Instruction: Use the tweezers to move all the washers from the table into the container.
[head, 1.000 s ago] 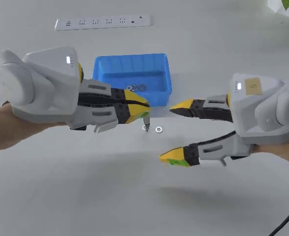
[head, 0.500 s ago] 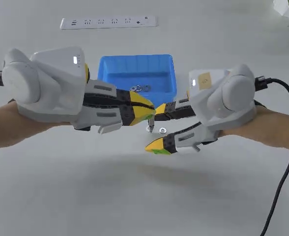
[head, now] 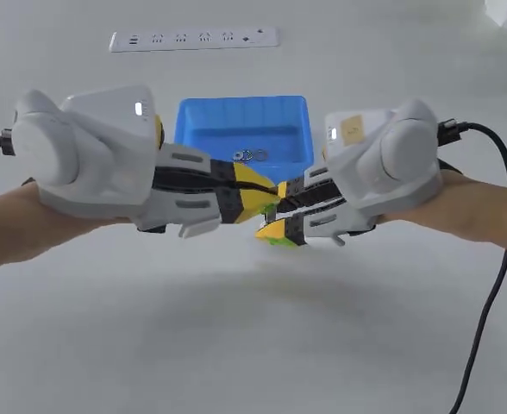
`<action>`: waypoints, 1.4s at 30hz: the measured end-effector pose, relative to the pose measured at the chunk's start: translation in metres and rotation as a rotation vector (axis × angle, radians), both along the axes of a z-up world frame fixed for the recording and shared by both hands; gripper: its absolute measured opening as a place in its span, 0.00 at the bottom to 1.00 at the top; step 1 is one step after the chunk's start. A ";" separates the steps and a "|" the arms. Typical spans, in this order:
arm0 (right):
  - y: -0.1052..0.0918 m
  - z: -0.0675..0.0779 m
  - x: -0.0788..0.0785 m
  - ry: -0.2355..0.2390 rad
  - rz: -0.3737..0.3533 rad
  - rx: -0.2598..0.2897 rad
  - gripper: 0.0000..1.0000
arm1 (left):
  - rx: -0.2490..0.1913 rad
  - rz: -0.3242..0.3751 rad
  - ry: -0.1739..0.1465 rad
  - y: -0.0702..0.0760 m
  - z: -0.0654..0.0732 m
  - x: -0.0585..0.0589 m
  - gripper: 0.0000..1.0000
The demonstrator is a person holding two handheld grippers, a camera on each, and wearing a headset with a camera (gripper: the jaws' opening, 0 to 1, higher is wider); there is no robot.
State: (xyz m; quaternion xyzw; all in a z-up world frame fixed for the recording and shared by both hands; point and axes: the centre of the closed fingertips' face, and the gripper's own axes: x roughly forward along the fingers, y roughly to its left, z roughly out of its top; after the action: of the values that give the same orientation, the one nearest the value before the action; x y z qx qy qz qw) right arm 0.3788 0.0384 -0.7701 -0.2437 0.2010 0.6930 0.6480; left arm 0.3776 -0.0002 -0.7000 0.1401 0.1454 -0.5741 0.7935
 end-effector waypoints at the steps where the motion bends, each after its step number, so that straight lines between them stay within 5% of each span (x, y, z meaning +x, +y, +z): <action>1: 0.000 0.000 0.001 -0.005 0.000 -0.003 0.15 | 0.000 0.000 0.002 0.000 0.000 0.000 0.05; 17: 0.002 -0.001 0.006 -0.011 0.001 0.006 0.10 | 0.009 0.031 -0.011 0.004 0.000 0.006 0.05; 21: 0.002 -0.001 0.006 -0.016 -0.004 0.009 0.10 | 0.017 0.024 -0.036 0.003 0.000 0.007 0.05; 25: 0.002 -0.002 0.007 -0.016 -0.007 0.009 0.10 | 0.008 0.041 0.007 0.004 0.000 0.006 0.05; 35: 0.008 0.001 0.009 -0.014 -0.028 0.024 0.10 | 0.008 0.087 0.014 0.007 0.003 0.010 0.08; 37: 0.009 0.002 0.009 -0.010 -0.029 0.026 0.10 | -0.007 0.087 0.054 0.006 0.004 0.007 0.11; 42: 0.010 0.002 0.009 -0.013 -0.030 0.021 0.10 | 0.005 0.092 0.035 0.007 0.004 0.009 0.13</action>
State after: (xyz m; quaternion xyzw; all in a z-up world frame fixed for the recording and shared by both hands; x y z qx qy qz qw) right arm 0.3877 0.0482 -0.7682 -0.2384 0.1933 0.6837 0.6621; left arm 0.3867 0.0066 -0.6957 0.1251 0.1669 -0.5393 0.8159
